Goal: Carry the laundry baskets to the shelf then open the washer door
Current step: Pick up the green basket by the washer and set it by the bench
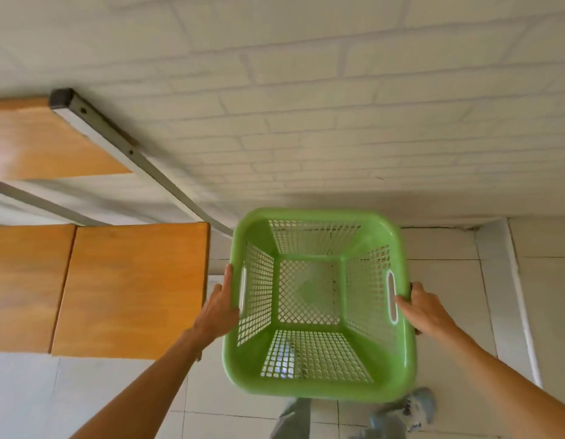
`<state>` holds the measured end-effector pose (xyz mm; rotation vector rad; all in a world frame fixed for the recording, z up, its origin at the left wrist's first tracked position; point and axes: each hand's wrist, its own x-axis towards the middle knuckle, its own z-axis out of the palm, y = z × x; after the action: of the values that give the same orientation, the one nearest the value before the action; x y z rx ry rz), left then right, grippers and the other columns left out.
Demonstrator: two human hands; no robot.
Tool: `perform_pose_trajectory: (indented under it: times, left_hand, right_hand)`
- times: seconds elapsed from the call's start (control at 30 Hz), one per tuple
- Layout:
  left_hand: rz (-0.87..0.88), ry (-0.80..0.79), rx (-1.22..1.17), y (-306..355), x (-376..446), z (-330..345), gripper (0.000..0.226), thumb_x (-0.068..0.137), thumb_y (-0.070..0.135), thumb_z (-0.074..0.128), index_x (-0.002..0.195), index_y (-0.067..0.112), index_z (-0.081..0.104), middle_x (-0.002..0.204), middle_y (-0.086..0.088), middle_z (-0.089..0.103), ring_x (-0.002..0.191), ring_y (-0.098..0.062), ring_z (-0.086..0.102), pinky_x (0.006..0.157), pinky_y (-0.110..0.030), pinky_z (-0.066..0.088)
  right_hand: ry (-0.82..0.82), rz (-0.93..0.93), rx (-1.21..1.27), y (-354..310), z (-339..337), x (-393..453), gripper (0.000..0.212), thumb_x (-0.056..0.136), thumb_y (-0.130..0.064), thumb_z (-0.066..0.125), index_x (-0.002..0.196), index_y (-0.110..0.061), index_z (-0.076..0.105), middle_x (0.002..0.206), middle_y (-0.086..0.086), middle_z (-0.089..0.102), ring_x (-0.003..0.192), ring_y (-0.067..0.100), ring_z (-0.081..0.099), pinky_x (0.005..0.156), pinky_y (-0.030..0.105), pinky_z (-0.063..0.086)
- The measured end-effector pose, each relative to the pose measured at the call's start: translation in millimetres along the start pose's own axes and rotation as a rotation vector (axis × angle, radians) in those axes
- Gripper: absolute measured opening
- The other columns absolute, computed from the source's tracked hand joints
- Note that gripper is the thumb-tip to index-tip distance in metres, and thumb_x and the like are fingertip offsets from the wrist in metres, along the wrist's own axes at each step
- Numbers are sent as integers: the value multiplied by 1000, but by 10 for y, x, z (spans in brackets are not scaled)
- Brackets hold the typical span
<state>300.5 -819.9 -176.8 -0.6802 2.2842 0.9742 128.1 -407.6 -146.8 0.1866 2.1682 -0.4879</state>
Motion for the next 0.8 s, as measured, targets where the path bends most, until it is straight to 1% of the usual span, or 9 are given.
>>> perform_pose_trajectory:
  times: [0.1, 0.2, 0.27, 0.33, 0.4, 0.47, 0.53, 0.63, 0.8]
  left_hand:
    - [15, -9, -60, -228, 121, 10, 114, 79, 8, 66, 156, 27, -17, 110, -12, 66, 87, -29, 67, 71, -51, 60]
    - [-27, 19, -64, -227, 153, -149, 108, 84, 12, 63, 156, 31, -14, 139, -12, 49, 114, -39, 58, 94, -53, 53]
    - [-15, 4, -65, -332, 239, -126, 107, 78, 31, 59, 156, 34, -16, 130, -13, 56, 104, -37, 62, 83, -51, 59]
    - [12, -32, -64, -386, 290, -130, 113, 72, 35, 59, 155, 33, -17, 112, -7, 59, 96, -33, 63, 72, -45, 61]
    - [-30, -45, -51, -259, 232, -204, 115, 77, 22, 69, 157, 21, -14, 114, -1, 48, 110, -27, 51, 83, -39, 55]
    - [-53, -37, -36, -150, 191, -229, 111, 81, 14, 73, 156, 13, -8, 119, -4, 43, 118, -24, 40, 91, -42, 52]
    - [-36, -53, -12, -64, 129, -268, 110, 81, 16, 75, 157, 10, -5, 134, -9, 40, 127, -26, 36, 102, -47, 47]
    - [-31, -40, -20, 144, -42, -434, 105, 82, 22, 76, 157, 10, 3, 145, -17, 36, 136, -32, 34, 107, -48, 42]
    - [44, -10, -30, 835, -710, -1075, 89, 85, 28, 75, 154, 15, 20, 147, -14, 40, 138, -29, 35, 108, -51, 40]
  right_hand:
    - [-4, 37, -20, -191, 147, 88, 35, 94, -24, 52, 124, -10, 42, 93, 11, 64, 76, 28, 68, 65, 45, 62]
    - [-8, 77, -65, -344, 262, 148, 42, 89, -12, 55, 128, -9, 40, 94, 10, 62, 79, 28, 65, 70, 43, 58]
    - [5, 84, -79, -404, 272, 149, 45, 88, -8, 55, 131, -9, 40, 96, 10, 62, 80, 27, 63, 65, 36, 53]
    - [19, 54, -98, -468, 309, 183, 48, 89, -6, 55, 134, -10, 40, 96, 8, 60, 81, 26, 59, 57, 29, 45]
    - [38, 25, -85, -504, 333, 240, 51, 90, -5, 53, 138, -12, 37, 96, 6, 59, 81, 26, 58, 57, 28, 42]
    - [40, 23, -101, -565, 361, 273, 55, 90, -5, 52, 140, -14, 33, 99, 8, 60, 82, 28, 60, 60, 32, 44]
    - [42, 38, -116, -586, 375, 264, 61, 89, -9, 57, 142, -15, 27, 102, 11, 62, 80, 29, 63, 58, 32, 48]
    - [68, 23, -62, -621, 358, 103, 71, 88, -20, 64, 144, -16, 20, 113, 15, 66, 77, 29, 68, 60, 38, 58]
    - [52, -19, 11, -884, 40, -801, 82, 95, -51, 49, 156, -12, 10, 141, 20, 53, 117, 36, 62, 93, 44, 53]
